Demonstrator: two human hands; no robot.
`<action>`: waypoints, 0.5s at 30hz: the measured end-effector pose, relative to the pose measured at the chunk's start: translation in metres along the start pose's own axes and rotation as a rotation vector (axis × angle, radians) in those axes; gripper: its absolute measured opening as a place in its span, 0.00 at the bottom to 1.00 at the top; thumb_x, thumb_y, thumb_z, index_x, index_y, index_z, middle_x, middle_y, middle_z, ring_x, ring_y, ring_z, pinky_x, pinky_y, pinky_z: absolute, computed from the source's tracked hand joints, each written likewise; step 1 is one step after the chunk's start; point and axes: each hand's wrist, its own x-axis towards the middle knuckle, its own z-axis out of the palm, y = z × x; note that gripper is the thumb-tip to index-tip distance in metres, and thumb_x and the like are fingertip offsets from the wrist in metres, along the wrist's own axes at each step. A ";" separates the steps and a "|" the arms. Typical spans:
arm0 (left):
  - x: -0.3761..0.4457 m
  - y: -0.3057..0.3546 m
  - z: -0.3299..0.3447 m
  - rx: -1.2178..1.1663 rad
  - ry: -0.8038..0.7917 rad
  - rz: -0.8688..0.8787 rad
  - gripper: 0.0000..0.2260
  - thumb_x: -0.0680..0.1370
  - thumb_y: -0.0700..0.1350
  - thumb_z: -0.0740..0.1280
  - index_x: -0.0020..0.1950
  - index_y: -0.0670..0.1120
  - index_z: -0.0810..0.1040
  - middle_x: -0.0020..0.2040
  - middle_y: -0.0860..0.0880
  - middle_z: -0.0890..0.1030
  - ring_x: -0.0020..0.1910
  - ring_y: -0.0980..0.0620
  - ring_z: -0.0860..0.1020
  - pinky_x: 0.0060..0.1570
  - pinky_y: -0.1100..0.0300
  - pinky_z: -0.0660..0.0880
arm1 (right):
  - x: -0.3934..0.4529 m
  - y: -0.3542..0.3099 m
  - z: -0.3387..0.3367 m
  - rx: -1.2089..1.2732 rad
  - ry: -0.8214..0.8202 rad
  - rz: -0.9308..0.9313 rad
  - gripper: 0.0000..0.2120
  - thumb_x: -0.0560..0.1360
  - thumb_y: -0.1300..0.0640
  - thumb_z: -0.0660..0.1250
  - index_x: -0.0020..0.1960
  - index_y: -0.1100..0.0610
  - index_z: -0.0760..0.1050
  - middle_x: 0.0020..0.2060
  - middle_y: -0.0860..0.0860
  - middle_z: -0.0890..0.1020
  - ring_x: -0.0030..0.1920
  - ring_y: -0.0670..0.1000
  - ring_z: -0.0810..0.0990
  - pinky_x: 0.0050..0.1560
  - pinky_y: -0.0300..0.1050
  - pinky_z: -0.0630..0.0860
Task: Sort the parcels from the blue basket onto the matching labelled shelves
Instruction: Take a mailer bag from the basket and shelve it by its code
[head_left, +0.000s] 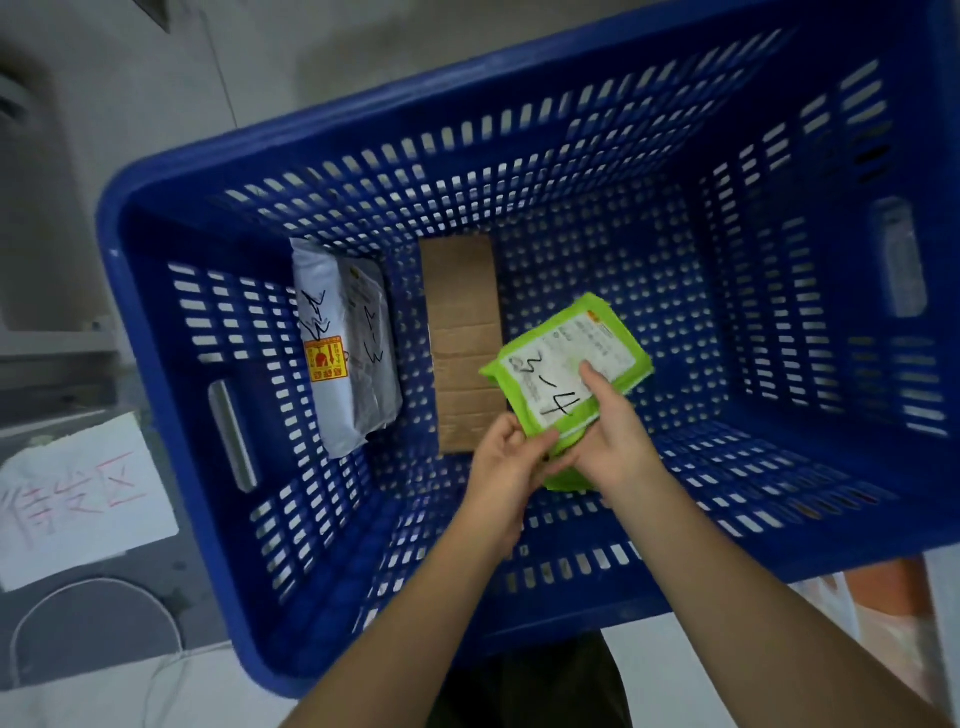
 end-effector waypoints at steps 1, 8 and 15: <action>-0.001 -0.003 -0.005 0.053 0.007 0.000 0.09 0.77 0.36 0.66 0.55 0.44 0.76 0.52 0.50 0.84 0.52 0.52 0.82 0.50 0.56 0.80 | -0.001 0.000 0.001 -0.034 -0.009 -0.020 0.12 0.79 0.55 0.61 0.59 0.58 0.75 0.49 0.56 0.84 0.48 0.54 0.83 0.43 0.50 0.82; 0.019 0.049 -0.038 0.176 0.059 -0.034 0.30 0.67 0.63 0.62 0.59 0.42 0.77 0.54 0.42 0.80 0.51 0.50 0.81 0.42 0.58 0.76 | -0.005 -0.022 0.001 -0.719 -0.135 -0.042 0.14 0.75 0.62 0.66 0.61 0.55 0.74 0.57 0.54 0.81 0.55 0.53 0.81 0.53 0.49 0.78; 0.030 0.079 -0.023 0.266 -0.009 -0.061 0.09 0.78 0.44 0.67 0.56 0.43 0.77 0.43 0.49 0.85 0.39 0.52 0.84 0.33 0.58 0.80 | -0.002 -0.022 0.008 -1.052 -0.170 -0.021 0.12 0.74 0.55 0.69 0.58 0.54 0.77 0.52 0.53 0.84 0.52 0.53 0.83 0.56 0.53 0.78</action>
